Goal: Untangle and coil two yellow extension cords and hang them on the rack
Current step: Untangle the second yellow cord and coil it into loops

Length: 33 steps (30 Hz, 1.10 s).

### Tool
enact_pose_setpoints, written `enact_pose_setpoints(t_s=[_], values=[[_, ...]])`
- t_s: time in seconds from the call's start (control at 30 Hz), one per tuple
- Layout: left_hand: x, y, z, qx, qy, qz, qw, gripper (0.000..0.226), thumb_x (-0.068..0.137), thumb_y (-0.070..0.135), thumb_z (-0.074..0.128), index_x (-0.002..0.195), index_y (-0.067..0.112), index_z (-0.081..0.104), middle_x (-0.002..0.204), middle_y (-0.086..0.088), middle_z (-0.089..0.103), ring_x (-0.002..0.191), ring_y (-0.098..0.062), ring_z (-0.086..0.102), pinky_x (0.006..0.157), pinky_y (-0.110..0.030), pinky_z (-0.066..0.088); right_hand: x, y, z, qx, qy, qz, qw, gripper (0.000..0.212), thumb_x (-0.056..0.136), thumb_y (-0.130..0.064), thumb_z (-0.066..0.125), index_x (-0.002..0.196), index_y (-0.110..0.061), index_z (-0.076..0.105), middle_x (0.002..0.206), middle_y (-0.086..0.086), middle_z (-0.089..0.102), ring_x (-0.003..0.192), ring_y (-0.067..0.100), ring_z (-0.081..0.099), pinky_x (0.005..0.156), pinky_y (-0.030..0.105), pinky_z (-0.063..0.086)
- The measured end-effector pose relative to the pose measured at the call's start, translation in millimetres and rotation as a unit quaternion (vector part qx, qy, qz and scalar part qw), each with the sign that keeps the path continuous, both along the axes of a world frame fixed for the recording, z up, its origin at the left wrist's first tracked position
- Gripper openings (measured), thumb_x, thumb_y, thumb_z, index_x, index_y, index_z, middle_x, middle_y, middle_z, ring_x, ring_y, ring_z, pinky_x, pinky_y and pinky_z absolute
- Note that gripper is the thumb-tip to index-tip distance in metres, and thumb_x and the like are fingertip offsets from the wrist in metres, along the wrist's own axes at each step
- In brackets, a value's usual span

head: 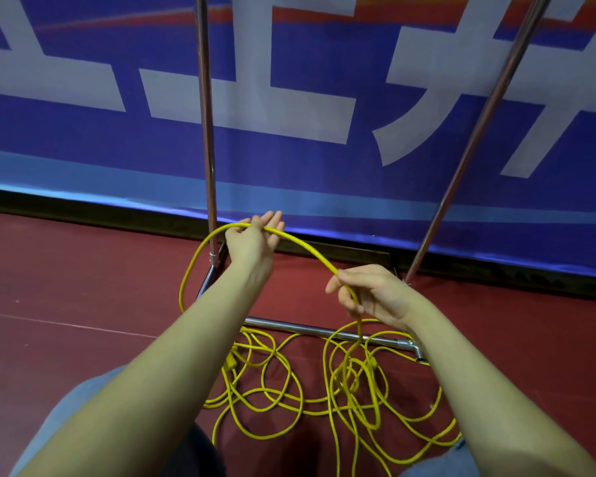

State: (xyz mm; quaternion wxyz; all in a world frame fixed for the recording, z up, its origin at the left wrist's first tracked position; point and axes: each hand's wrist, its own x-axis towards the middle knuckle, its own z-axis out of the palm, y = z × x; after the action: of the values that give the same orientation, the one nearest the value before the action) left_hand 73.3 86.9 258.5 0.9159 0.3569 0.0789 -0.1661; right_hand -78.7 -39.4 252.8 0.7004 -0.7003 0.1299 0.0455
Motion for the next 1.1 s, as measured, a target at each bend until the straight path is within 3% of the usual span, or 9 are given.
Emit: enact_pose_setpoints(t_s=[0.1, 0.23, 0.37, 0.5, 0.67, 0.8, 0.9, 1.0, 1.1], values=[[-19.6, -2.1, 10.7, -0.024, -0.009, -0.095, 0.995, 0.001, 0.099, 0.001, 0.043, 0.098, 0.002, 0.044, 0.1, -0.02, 0.061, 0.095, -0.031, 0.065, 0.069, -0.034, 0.057, 1.7, -4.1, -0.3, 0.031, -0.019, -0.067, 0.997, 0.029, 0.095, -0.019, 0.044, 0.079, -0.002, 0.06, 0.044, 0.001, 0.044, 0.037, 0.009, 0.031, 0.045, 0.02, 0.029], [-57.9, -12.8, 15.1, 0.021, -0.106, -0.177, 0.978, 0.025, 0.09, -0.012, 0.05, 0.101, 0.009, 0.04, 0.095, -0.015, 0.064, 0.085, -0.023, 0.068, 0.075, -0.029, 0.056, 2.4, -2.9, 2.2, 0.031, -0.027, -0.067, 0.997, 0.029, 0.095, -0.022, 0.045, 0.079, -0.004, 0.06, 0.044, 0.001, 0.043, 0.038, 0.01, 0.031, 0.043, 0.021, 0.032], [-58.5, -12.8, 16.8, 0.026, -0.121, -0.167, 0.978, 0.022, 0.092, -0.013, 0.045, 0.098, 0.008, 0.041, 0.097, -0.016, 0.063, 0.084, -0.023, 0.068, 0.075, -0.031, 0.057, 2.4, 4.1, 7.5, 0.046, -0.042, -0.047, 0.997, 0.03, 0.093, -0.025, 0.045, 0.079, -0.003, 0.06, 0.047, 0.004, 0.049, 0.04, 0.013, 0.04, 0.046, 0.024, 0.035], [-36.0, -8.4, 24.8, -0.005, -0.083, -0.105, 0.991, 0.026, 0.093, -0.014, 0.042, 0.113, 0.001, 0.036, 0.108, -0.021, 0.059, 0.088, -0.027, 0.065, 0.078, -0.034, 0.056, -0.2, 6.0, 10.7, 0.051, -0.014, -0.005, 0.999, 0.036, 0.088, -0.032, 0.046, 0.078, -0.001, 0.061, 0.051, 0.008, 0.056, 0.046, 0.016, 0.051, 0.049, 0.023, 0.044], [-1.4, 7.4, 21.9, -0.03, -0.03, -0.031, 0.999, 0.041, 0.094, -0.015, 0.04, 0.133, -0.004, 0.031, 0.132, -0.027, 0.05, 0.117, -0.038, 0.056, 0.088, -0.037, 0.05, -3.7, 0.9, 5.4, 0.01, 0.018, 0.028, 0.999, 0.034, 0.082, -0.033, 0.049, 0.078, -0.002, 0.062, 0.052, 0.007, 0.057, 0.05, 0.018, 0.054, 0.055, 0.025, 0.045], [8.6, 8.6, 15.6, -0.03, 0.0, -0.015, 0.999, 0.029, 0.095, -0.011, 0.042, 0.124, -0.009, 0.041, 0.135, -0.023, 0.05, 0.11, -0.03, 0.059, 0.074, -0.029, 0.054, -2.9, 1.1, 5.3, 0.027, -0.024, 0.015, 0.999, 0.027, 0.081, -0.027, 0.051, 0.079, -0.003, 0.063, 0.05, 0.007, 0.054, 0.043, 0.013, 0.048, 0.044, 0.02, 0.04], [-1.8, 4.4, 20.6, -0.036, 0.01, -0.067, 0.997, 0.018, 0.098, -0.002, 0.041, 0.114, -0.009, 0.048, 0.124, -0.023, 0.057, 0.113, -0.03, 0.059, 0.075, -0.03, 0.054, -0.2, 0.5, 7.0, 0.026, -0.045, -0.009, 0.999, 0.026, 0.081, -0.027, 0.051, 0.077, -0.005, 0.063, 0.047, 0.005, 0.052, 0.035, 0.01, 0.041, 0.041, 0.019, 0.031], [-31.3, -5.3, 25.5, -0.018, -0.034, -0.159, 0.986, 0.024, 0.095, -0.006, 0.045, 0.118, -0.001, 0.039, 0.097, -0.019, 0.063, 0.092, -0.028, 0.068, 0.072, -0.031, 0.058, 3.8, 0.4, 6.7, 0.03, -0.053, -0.034, 0.998, 0.025, 0.085, -0.024, 0.05, 0.077, -0.004, 0.063, 0.047, 0.006, 0.052, 0.035, 0.012, 0.041, 0.039, 0.019, 0.031], [-51.3, -14.3, 22.3, 0.037, -0.099, -0.209, 0.972, 0.028, 0.093, -0.009, 0.047, 0.117, 0.001, 0.037, 0.095, -0.018, 0.064, 0.08, -0.022, 0.069, 0.075, -0.03, 0.057, 7.4, 4.0, 8.1, 0.042, -0.053, -0.041, 0.997, 0.026, 0.093, -0.017, 0.045, 0.079, -0.001, 0.061, 0.047, 0.006, 0.053, 0.039, 0.012, 0.046, 0.04, 0.019, 0.039]])
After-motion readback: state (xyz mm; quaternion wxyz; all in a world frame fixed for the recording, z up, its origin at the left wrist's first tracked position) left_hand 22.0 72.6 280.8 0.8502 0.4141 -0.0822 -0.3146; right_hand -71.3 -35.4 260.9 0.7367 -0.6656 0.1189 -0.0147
